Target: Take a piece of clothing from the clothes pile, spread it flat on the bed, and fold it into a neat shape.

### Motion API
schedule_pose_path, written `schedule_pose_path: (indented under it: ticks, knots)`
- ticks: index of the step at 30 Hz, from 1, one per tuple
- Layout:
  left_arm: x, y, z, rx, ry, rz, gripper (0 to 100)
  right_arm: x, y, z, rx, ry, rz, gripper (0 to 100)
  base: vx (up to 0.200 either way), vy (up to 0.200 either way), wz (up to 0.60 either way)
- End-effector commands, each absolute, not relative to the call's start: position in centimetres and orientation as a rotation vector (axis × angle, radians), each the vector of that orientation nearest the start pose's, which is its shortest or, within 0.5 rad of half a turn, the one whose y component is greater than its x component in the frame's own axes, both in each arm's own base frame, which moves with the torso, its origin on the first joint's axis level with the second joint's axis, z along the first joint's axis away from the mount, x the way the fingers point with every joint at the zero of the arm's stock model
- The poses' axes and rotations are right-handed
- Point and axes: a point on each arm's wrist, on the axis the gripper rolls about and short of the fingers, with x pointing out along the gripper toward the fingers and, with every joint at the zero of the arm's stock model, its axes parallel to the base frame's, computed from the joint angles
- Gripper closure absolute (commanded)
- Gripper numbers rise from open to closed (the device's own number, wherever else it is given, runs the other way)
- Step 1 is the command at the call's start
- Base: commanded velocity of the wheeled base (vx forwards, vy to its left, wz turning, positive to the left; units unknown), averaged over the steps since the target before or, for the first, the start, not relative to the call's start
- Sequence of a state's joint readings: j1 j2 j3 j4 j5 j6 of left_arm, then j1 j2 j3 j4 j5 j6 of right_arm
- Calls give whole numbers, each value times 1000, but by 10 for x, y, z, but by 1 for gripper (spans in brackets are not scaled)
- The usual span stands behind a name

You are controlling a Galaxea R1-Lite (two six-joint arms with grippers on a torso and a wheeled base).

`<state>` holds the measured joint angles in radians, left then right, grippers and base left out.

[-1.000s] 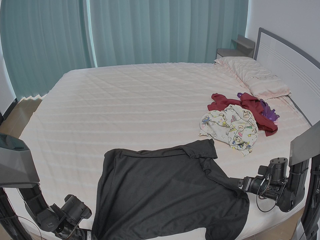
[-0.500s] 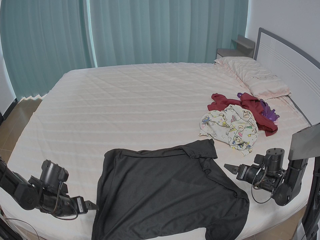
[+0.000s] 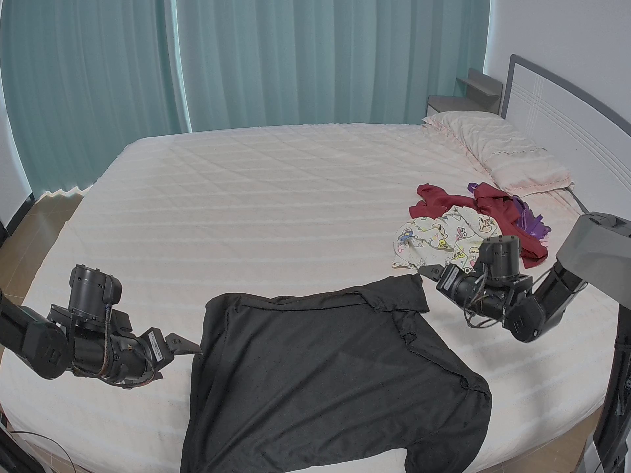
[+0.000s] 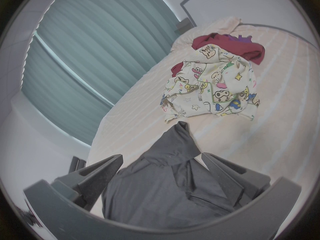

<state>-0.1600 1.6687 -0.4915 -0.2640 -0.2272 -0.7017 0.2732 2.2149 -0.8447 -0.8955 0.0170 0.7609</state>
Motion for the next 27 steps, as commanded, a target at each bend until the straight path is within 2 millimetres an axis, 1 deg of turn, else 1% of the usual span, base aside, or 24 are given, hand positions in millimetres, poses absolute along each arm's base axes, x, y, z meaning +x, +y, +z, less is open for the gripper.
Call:
schedule_pose_path:
  ticks: [1,2,3,4,6,9,16,19,27]
  knots:
    - [255,-46,64,-808,1028,16,0,410,125,29,814,615,17,0,0,0,0]
    - [255,-46,64,-808,1028,16,0,410,125,29,814,615,17,0,0,0,0]
    - [259,-47,59,-822,1019,21,0,415,130,20,811,639,0,0,0,0,0]
    - [259,-47,59,-824,1021,22,0,415,130,20,811,640,-1,0,0,0,0]
    - [267,-48,56,-846,1002,36,0,415,131,16,805,646,-11,0,0,0,0]
    - [273,-47,60,-913,980,69,0,412,133,17,802,650,-9,0,0,0,0]
    - [272,-47,57,-928,990,82,0,408,133,19,799,656,-13,0,0,0,0]
    - [272,-48,57,-932,993,86,0,406,132,16,795,666,-20,0,0,0,0]
    - [272,-48,53,-931,1009,97,0,404,131,16,794,667,-28,0,0,0,0]
